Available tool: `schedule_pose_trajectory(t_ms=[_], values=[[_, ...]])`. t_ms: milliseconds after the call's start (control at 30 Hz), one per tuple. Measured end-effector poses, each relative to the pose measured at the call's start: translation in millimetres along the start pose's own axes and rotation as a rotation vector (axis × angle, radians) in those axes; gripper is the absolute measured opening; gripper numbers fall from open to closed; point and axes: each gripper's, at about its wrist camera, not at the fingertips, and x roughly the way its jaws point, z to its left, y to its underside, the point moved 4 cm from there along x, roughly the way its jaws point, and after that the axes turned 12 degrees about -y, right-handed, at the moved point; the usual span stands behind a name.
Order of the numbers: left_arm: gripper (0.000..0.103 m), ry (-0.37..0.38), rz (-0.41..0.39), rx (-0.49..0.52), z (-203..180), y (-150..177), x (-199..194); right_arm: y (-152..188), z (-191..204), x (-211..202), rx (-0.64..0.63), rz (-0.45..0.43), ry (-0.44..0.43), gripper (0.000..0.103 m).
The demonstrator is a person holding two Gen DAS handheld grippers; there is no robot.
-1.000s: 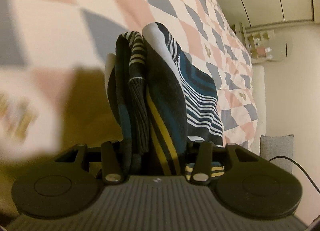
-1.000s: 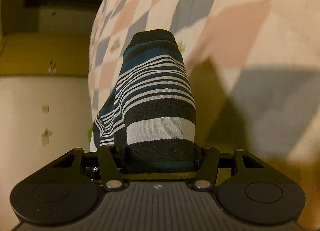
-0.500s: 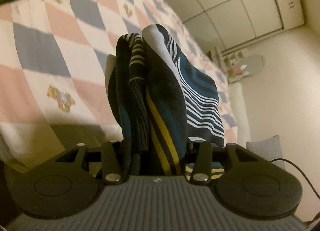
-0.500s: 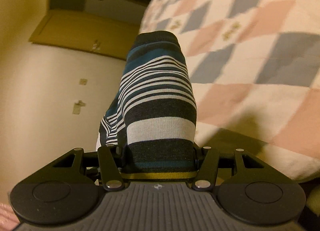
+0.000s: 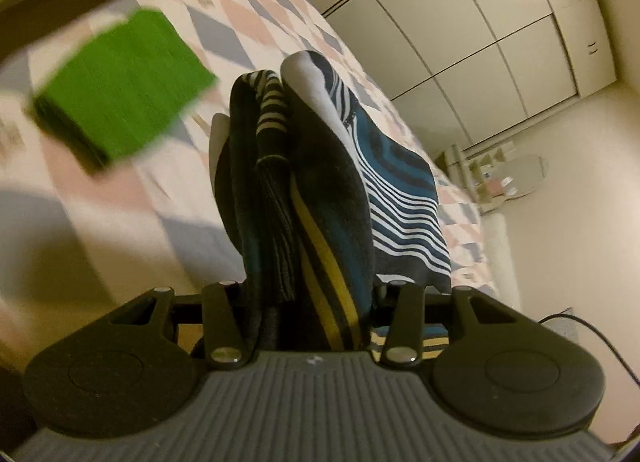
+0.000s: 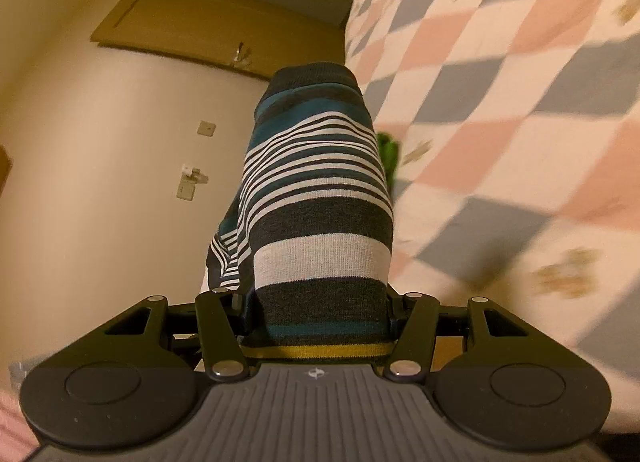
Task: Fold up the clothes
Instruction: 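Lift the folded sweater with both grippers and carry it toward the green garment, then lower the folded sweater onto the green garment with both grippers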
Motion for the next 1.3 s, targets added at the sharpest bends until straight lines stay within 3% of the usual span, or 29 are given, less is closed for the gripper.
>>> schedule_pose_trajectory(t_ms=[133, 267, 600, 767, 900, 967, 1033, 1133, 1300], values=[[0.041, -0.026, 0.031, 0.033, 55, -80, -4, 9, 10, 100, 0.051, -0.03, -0.003, 0.054], [0.041, -0.032, 0.074, 0.042, 95, -140, 14, 3, 8, 185, 0.08, -0.051, 0.015, 0.054], [0.041, -0.006, 0.107, 0.105, 141, -259, 104, -61, -29, 309, 0.085, -0.149, 0.104, 0.054], [0.041, 0.009, 0.118, 0.119, 158, -286, 140, -87, -49, 345, 0.066, -0.182, 0.116, 0.054], [0.043, -0.025, 0.161, 0.117, 184, -283, 176, -91, -78, 363, 0.079, -0.179, 0.152, 0.054], [0.048, -0.071, 0.22, 0.098, 203, -272, 205, -89, -100, 371, 0.103, -0.167, 0.197, 0.055], [0.06, -0.11, 0.246, 0.049, 220, -260, 225, -84, -127, 376, 0.137, -0.129, 0.304, 0.068], [0.061, -0.091, 0.23, 0.041, 218, -258, 222, -83, -137, 376, 0.056, -0.094, 0.415, 0.076], [0.057, -0.19, 0.143, 0.11, 209, -268, 185, -95, -115, 368, -0.036, -0.1, 0.478, 0.078]])
